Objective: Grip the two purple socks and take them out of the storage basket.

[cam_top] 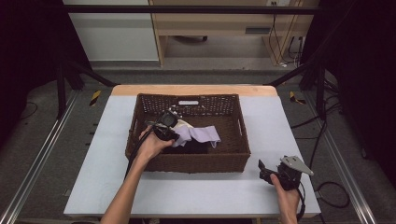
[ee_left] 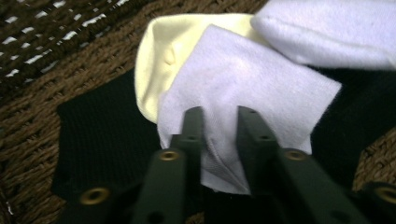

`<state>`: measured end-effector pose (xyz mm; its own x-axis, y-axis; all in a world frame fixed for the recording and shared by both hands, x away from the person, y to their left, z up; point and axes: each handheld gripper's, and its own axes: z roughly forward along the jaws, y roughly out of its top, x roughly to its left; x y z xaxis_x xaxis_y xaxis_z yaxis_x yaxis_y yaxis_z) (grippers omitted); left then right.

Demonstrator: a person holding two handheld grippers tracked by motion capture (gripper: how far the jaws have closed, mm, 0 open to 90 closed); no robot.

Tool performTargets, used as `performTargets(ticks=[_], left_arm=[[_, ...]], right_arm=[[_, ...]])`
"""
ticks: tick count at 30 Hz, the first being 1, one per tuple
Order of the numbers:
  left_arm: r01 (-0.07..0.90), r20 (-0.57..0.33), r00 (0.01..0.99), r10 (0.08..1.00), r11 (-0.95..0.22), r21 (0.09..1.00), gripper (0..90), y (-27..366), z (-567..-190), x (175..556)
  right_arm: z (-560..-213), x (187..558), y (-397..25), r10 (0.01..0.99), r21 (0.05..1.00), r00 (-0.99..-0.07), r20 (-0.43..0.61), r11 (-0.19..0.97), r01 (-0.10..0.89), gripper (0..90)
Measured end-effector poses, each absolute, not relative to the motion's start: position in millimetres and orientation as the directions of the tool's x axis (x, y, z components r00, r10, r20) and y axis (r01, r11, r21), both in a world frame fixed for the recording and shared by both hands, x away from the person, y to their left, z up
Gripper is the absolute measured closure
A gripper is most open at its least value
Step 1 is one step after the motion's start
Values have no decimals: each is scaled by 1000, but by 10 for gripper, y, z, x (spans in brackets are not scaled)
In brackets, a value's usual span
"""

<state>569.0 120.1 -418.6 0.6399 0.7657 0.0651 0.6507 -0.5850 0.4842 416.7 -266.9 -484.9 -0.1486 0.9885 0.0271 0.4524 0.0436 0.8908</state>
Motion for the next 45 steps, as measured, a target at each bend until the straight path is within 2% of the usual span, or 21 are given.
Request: performTargets(ticks=[3,6,12,18,32,45], left_arm=[[646,72,644,761,-593,481,831,1199,-4177,5684],[626,77,646,760,-584,517,854,1215,-4138,5662],[568,43,625,780,-492,660,856,1325,-4019,5598],[491,22,623,782,-413,766,860,1415,-3918,5528],[382,-42,610,792,-247,890,863,1575,-3629,5454],[266,-16,623,782,-193,945,863,1616,-3193,5156]], right_arm=[[-4849,4167,-2669,988,891,-149,27,44,452,39],[-4848,4168,-2669,988,890,-150,28,44,453,39],[-4848,4168,-2669,988,890,-149,29,42,453,39],[-4848,4171,-2673,988,890,-149,29,42,455,39],[-4849,4176,-2676,988,889,-151,32,41,455,39],[-4846,4171,-2674,988,889,-150,32,41,455,39]])
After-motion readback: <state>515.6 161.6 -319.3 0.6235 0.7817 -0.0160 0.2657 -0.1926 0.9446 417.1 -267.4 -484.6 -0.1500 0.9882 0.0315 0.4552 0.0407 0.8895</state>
